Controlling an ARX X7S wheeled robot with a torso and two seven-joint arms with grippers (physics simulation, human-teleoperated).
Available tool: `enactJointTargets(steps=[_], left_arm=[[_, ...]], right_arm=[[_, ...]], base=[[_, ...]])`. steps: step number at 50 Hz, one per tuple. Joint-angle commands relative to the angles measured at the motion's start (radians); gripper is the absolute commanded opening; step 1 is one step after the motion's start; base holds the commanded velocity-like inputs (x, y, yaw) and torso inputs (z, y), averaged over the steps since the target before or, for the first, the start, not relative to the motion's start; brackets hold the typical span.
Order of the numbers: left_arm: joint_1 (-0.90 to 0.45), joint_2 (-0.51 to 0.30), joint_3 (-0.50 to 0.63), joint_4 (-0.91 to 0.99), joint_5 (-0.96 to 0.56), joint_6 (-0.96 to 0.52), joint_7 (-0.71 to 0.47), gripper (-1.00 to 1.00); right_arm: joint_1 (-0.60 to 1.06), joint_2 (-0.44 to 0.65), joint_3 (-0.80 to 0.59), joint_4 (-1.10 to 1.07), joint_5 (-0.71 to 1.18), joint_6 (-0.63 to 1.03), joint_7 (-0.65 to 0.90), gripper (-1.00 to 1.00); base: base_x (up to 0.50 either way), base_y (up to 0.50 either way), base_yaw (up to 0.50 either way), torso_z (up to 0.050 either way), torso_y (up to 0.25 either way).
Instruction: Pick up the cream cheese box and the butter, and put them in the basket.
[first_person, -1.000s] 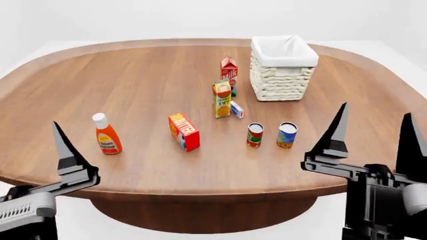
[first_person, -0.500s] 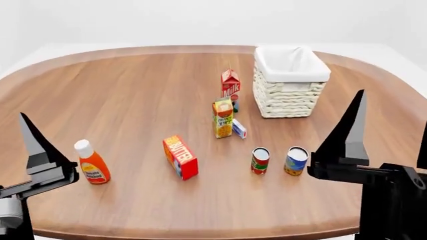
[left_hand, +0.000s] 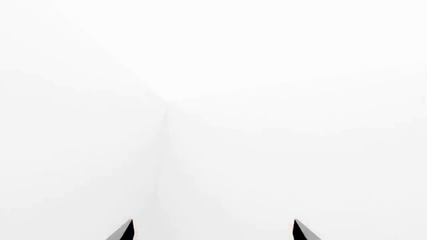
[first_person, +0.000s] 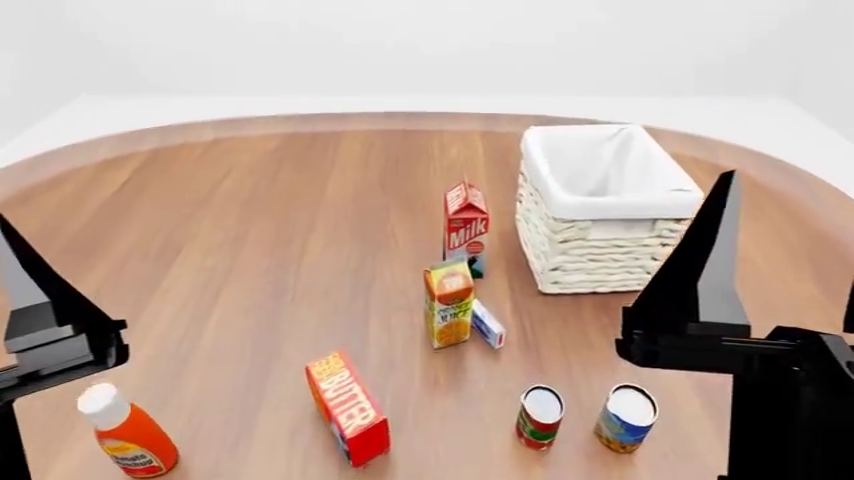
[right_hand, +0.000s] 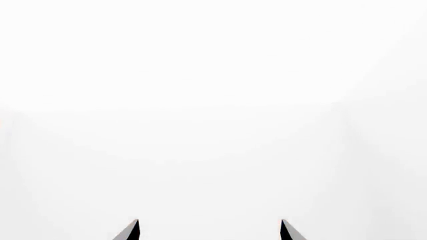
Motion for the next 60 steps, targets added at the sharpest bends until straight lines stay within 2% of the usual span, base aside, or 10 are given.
enactJointTargets(steps=[1, 44, 46, 49, 55, 58, 60], left_arm=[[0.002, -0.01, -0.009, 0.016, -0.008, -0.008, -0.009, 1.0], [0.008, -0.032, 0.019, 0.006, 0.003, -0.003, -0.026, 1.0], [0.009, -0.033, 0.018, 0.008, 0.001, -0.005, -0.027, 1.0], [0.009, -0.034, 0.021, 0.005, 0.002, -0.002, -0.028, 1.0], [0.011, -0.036, 0.024, 0.002, 0.001, -0.001, -0.03, 1.0], [0.011, -0.038, 0.025, 0.003, 0.0, -0.002, -0.031, 1.0], [0.011, -0.039, 0.026, 0.005, -0.001, -0.003, -0.032, 1.0]], right_arm=[[-0.002, 0.012, -0.012, -0.011, 0.006, 0.016, 0.004, 1.0], [0.002, 0.043, -0.047, -0.031, 0.022, 0.078, 0.031, 1.0], [0.009, 0.053, -0.055, -0.048, 0.031, 0.16, 0.041, 1.0], [0.039, 0.085, -0.048, -0.103, 0.166, 0.37, 0.061, 1.0], [0.092, 0.132, 0.005, -0.189, 0.333, 0.569, 0.112, 1.0], [0.135, 0.169, 0.056, -0.212, 0.511, 0.706, 0.18, 1.0], [0.173, 0.237, 0.071, -0.214, 0.666, 0.781, 0.276, 1.0]], base=[[0.5, 0.0, 0.0, 0.0, 0.0], [0.5, 0.0, 0.0, 0.0, 0.0], [0.5, 0.01, 0.0, 0.0, 0.0], [0.47, 0.01, 0.0, 0.0, 0.0], [0.1, 0.0, 0.0, 0.0, 0.0], [0.0, 0.0, 0.0, 0.0, 0.0], [0.0, 0.0, 0.0, 0.0, 0.0]])
